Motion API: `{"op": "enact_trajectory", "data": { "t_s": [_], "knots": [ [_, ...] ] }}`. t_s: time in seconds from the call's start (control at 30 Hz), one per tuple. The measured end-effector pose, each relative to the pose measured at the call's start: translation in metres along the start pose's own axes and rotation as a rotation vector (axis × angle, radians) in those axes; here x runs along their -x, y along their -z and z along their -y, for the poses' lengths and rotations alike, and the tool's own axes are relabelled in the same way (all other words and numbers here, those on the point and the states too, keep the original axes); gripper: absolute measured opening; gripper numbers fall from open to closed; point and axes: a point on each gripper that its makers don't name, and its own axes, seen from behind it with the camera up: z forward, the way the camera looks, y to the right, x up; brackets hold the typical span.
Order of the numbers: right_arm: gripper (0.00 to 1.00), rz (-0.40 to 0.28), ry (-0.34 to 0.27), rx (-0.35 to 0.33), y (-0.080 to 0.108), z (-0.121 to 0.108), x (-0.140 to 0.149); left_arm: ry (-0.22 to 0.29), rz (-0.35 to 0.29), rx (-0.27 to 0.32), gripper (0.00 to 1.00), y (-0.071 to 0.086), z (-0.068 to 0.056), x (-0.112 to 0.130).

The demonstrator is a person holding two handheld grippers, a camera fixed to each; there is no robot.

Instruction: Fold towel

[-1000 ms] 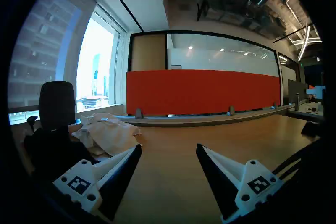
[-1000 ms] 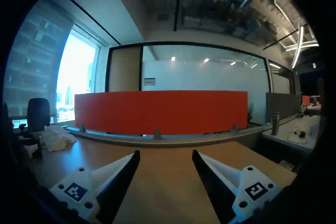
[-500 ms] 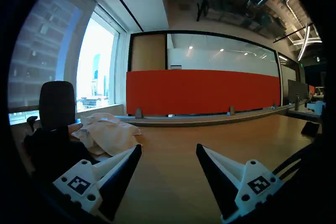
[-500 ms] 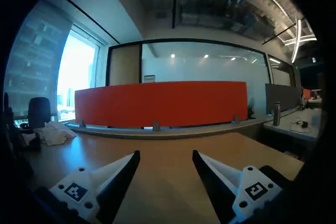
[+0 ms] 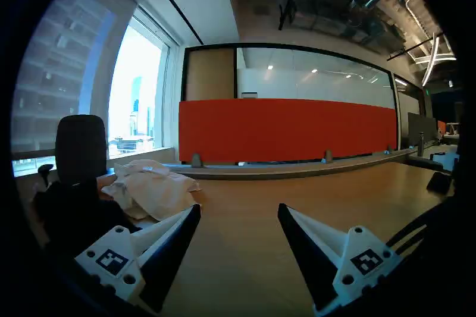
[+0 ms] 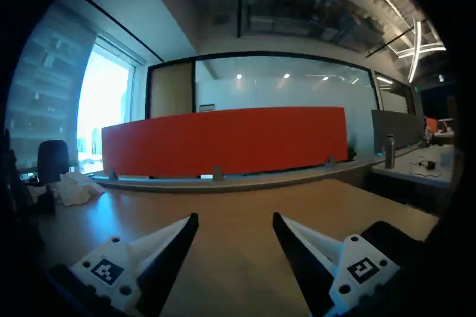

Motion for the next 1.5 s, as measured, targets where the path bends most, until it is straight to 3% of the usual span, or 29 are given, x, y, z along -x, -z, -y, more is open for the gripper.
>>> {"op": "enact_trajectory", "data": {
  "t_s": [0.2, 0.77, 1.5],
  "knots": [
    [0.97, -0.001, -0.001, -0.002, 0.001, 0.000, 0.002, 0.000, 0.000, 0.000, 0.97, 0.000, 0.000, 0.000],
    [0.97, 0.003, 0.072, -0.010, 0.003, 0.011, 0.008, 0.000, 0.000, 0.000, 0.97, 0.000, 0.000, 0.000],
    [0.99, 0.006, 0.071, -0.006, 0.003, 0.010, 0.008, 0.000, 0.000, 0.000, 0.97, 0.000, 0.000, 0.000]
  ]
}}
